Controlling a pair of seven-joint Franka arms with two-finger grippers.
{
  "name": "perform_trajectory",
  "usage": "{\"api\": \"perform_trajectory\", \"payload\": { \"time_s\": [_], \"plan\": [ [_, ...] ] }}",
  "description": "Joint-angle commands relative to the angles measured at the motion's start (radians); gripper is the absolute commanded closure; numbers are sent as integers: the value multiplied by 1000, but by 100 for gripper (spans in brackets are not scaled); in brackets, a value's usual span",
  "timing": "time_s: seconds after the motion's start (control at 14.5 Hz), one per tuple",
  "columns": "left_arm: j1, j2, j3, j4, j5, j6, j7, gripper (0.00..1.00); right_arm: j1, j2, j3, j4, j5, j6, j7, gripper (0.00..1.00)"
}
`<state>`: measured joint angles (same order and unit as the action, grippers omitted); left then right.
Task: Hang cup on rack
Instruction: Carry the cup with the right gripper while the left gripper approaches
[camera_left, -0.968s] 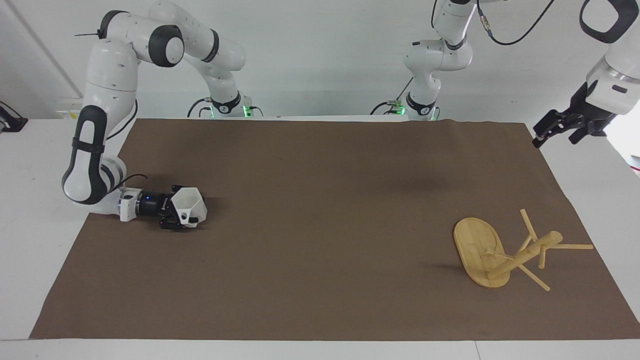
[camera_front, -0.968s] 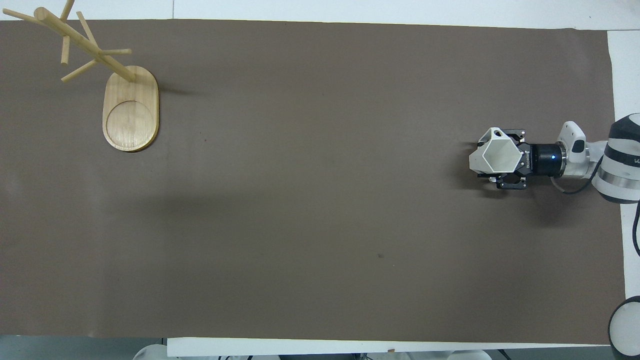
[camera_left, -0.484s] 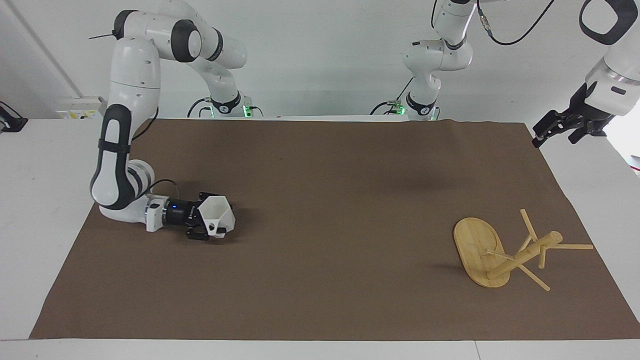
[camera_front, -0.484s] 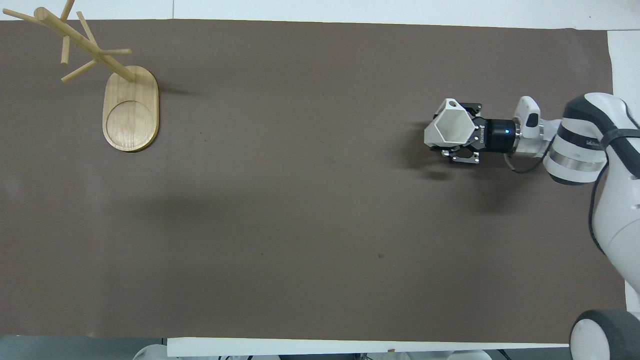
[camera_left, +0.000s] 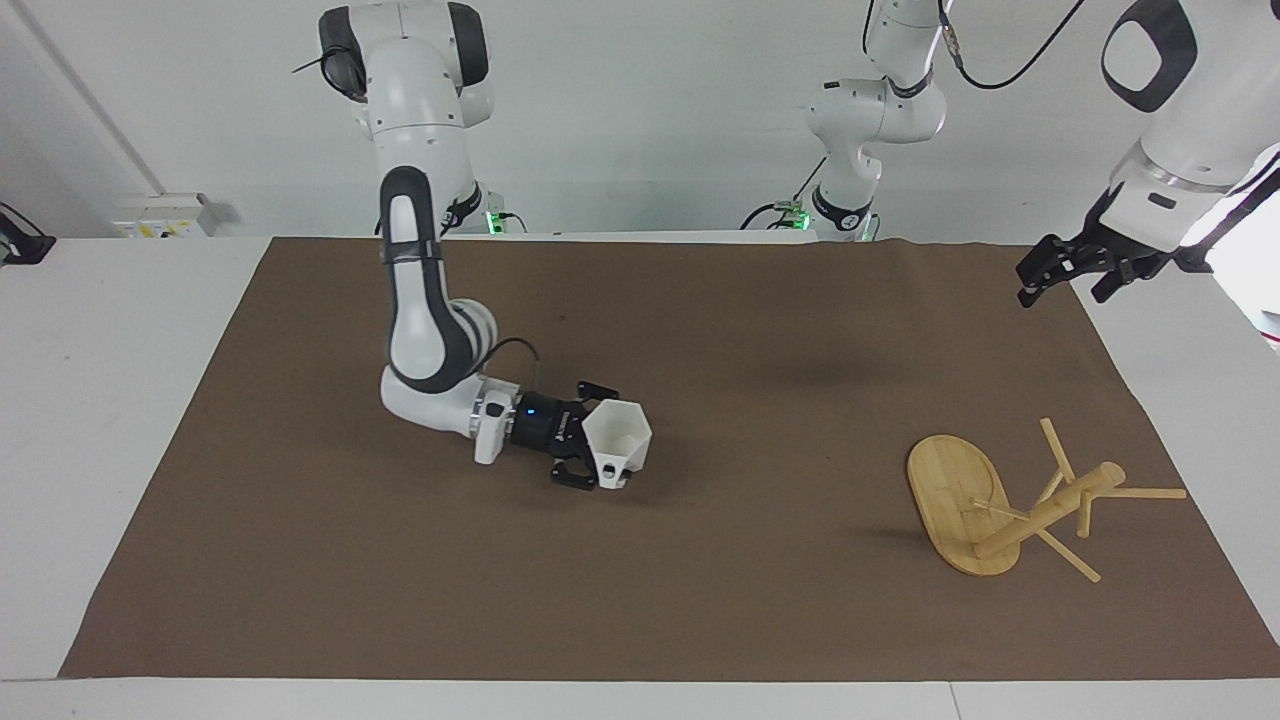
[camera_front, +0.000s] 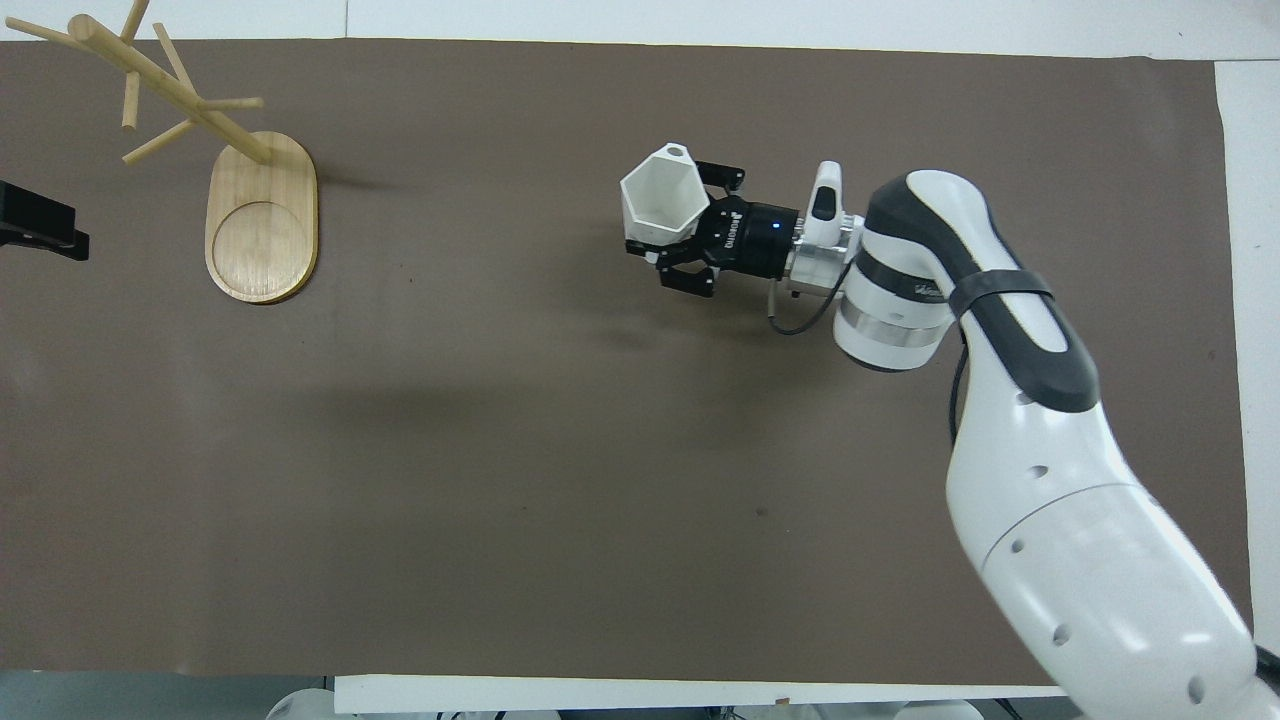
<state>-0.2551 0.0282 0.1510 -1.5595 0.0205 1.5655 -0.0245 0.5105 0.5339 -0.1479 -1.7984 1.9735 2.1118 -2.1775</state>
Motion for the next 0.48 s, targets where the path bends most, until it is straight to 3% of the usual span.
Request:
{"api": "perform_trajectory", "payload": {
  "time_s": [0.0,0.21,0.41],
  "plan": [
    [-87,-31,4,-51,25,71,-51,0,115,-2,-6,39,27,73,56,94],
    [-159,21,2,-57,25,171,-167,0,204,0,-6,34,48,79,-34,94],
    [-173,42,1,-59,25,194,-180,0,267,-3,-7,19,175,85,-123,95]
  ]
}}
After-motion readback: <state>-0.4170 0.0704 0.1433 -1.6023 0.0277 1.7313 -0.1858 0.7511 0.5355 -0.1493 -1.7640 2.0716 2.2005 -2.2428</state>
